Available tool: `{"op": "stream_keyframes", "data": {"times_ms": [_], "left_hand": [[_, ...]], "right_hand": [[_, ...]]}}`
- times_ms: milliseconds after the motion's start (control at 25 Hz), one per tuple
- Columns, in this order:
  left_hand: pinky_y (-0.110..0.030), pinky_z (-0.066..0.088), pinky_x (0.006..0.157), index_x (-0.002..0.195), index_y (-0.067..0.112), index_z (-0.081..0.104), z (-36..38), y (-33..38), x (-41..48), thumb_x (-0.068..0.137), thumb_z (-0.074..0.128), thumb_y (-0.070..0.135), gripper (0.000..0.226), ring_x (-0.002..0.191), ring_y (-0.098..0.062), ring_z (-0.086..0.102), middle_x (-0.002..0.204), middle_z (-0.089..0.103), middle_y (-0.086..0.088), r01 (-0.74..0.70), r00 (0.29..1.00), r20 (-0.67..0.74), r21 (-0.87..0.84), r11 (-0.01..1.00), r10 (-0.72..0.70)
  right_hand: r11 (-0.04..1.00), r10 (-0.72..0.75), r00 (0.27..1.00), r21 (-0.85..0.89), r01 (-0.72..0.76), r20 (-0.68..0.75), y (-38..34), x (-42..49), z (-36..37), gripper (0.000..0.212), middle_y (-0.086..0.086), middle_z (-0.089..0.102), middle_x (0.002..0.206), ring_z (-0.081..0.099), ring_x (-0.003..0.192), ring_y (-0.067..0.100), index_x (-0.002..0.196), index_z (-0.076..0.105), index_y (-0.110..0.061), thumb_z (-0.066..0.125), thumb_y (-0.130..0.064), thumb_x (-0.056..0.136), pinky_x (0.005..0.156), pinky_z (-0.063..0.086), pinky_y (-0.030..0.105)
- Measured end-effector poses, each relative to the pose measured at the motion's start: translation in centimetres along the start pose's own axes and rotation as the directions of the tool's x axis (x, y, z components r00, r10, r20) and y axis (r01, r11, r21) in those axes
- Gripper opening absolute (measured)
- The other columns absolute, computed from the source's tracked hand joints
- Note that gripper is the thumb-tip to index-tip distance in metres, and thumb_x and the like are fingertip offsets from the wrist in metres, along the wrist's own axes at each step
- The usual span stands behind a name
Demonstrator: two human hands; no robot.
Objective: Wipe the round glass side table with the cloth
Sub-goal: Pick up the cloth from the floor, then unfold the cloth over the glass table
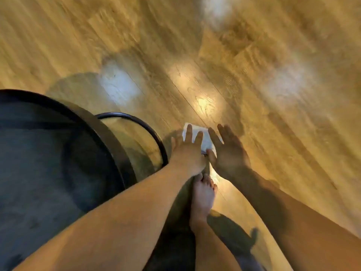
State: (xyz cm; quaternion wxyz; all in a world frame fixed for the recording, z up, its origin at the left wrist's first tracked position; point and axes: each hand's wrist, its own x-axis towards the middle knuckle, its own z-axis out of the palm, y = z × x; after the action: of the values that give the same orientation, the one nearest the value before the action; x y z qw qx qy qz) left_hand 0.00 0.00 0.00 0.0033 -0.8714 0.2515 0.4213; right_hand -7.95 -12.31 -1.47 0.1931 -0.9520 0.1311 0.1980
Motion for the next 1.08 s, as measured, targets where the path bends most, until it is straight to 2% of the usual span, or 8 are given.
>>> {"op": "stream_keyframes", "data": {"times_ms": [160,240,360,480,600,800,960,1080], "left_hand": [[-0.057,0.006,0.120,0.155,0.040,-0.006,6.5,-1.1,7.5,0.095,0.051,0.045,0.083,0.149,-0.047,-0.015,0.161,-0.031,-0.012,0.199,0.963,0.196,-0.046,0.979,-0.186],[-0.055,0.018,0.119,0.154,0.042,-0.002,9.2,-1.7,10.1,0.091,0.062,0.037,0.090,0.149,-0.047,-0.004,0.160,-0.030,-0.012,0.228,0.959,0.190,-0.088,0.970,-0.208],[-0.049,0.041,0.109,0.150,0.037,0.021,10.2,-2.1,11.7,0.086,0.071,0.023,0.082,0.139,-0.039,0.033,0.161,-0.007,-0.011,0.204,0.979,0.063,-0.247,0.947,-0.195],[-0.042,0.043,0.109,0.145,0.024,0.040,9.1,-1.5,11.9,0.089,0.067,0.013,0.063,0.133,-0.032,0.042,0.157,0.015,-0.009,0.202,0.973,-0.004,-0.465,0.862,-0.230],[-0.037,0.046,0.102,0.137,0.020,0.052,4.4,-0.8,8.9,0.090,0.063,0.009,0.049,0.125,-0.030,0.049,0.146,0.033,-0.009,0.103,0.973,-0.112,-0.573,0.813,-0.202],[-0.039,0.052,0.095,0.131,0.030,0.053,-7.7,-1.0,-3.3,0.087,0.065,0.012,0.050,0.114,-0.029,0.053,0.132,0.034,-0.004,-0.167,0.953,-0.303,-0.580,0.797,-0.020],[-0.038,0.051,0.089,0.131,0.027,0.058,-16.4,-7.6,-16.3,0.082,0.065,0.010,0.052,0.103,-0.027,0.052,0.113,0.031,0.002,-0.336,0.884,-0.464,-0.563,0.755,0.048],[-0.040,0.049,0.088,0.127,0.025,0.061,-20.0,-15.1,-25.5,0.082,0.065,0.005,0.050,0.099,-0.024,0.050,0.109,0.035,0.002,-0.319,0.830,-0.551,-0.604,0.730,-0.093]], "right_hand": [[0.999,-0.015,0.990,-0.028,0.019,0.137,3.1,3.2,9.9,0.068,0.011,0.007,0.164,0.001,0.151,0.031,0.155,0.012,-0.026,0.045,-0.044,0.098,0.121,0.012,0.045],[1.000,0.004,0.989,-0.008,-0.003,0.147,4.5,4.8,13.7,0.072,0.009,0.006,0.164,0.002,0.150,0.031,0.154,0.013,-0.029,0.052,-0.042,0.095,0.119,0.014,0.047],[0.999,-0.011,0.994,-0.030,0.014,0.109,5.2,6.3,14.7,0.070,0.014,0.028,0.156,0.024,0.141,0.037,0.148,0.031,-0.026,0.065,-0.030,0.087,0.107,0.036,0.048],[0.997,0.012,0.998,0.073,-0.017,0.061,5.4,7.3,13.3,0.056,0.019,0.052,0.134,0.045,0.121,0.040,0.137,0.048,-0.020,0.066,-0.023,0.085,0.088,0.046,0.045],[0.975,0.055,0.996,0.219,-0.039,-0.066,4.1,6.0,8.1,0.049,0.017,0.059,0.128,0.053,0.115,0.041,0.132,0.055,-0.012,0.064,-0.012,0.084,0.084,0.049,0.046],[0.922,0.099,0.957,0.387,0.015,-0.273,-2.1,0.2,-5.7,0.057,0.013,0.060,0.127,0.053,0.113,0.037,0.129,0.058,-0.012,0.071,0.005,0.076,0.087,0.039,0.035],[0.927,-0.037,0.934,0.336,0.164,-0.354,-13.7,-5.0,-16.1,0.062,0.012,0.060,0.127,0.054,0.113,0.037,0.129,0.059,-0.016,0.077,0.004,0.073,0.084,0.039,0.035],[0.901,-0.194,0.934,0.322,0.291,-0.301,-24.7,-7.3,-20.0,0.062,0.015,0.056,0.132,0.052,0.119,0.037,0.133,0.057,-0.015,0.076,0.001,0.077,0.089,0.039,0.034]]}}
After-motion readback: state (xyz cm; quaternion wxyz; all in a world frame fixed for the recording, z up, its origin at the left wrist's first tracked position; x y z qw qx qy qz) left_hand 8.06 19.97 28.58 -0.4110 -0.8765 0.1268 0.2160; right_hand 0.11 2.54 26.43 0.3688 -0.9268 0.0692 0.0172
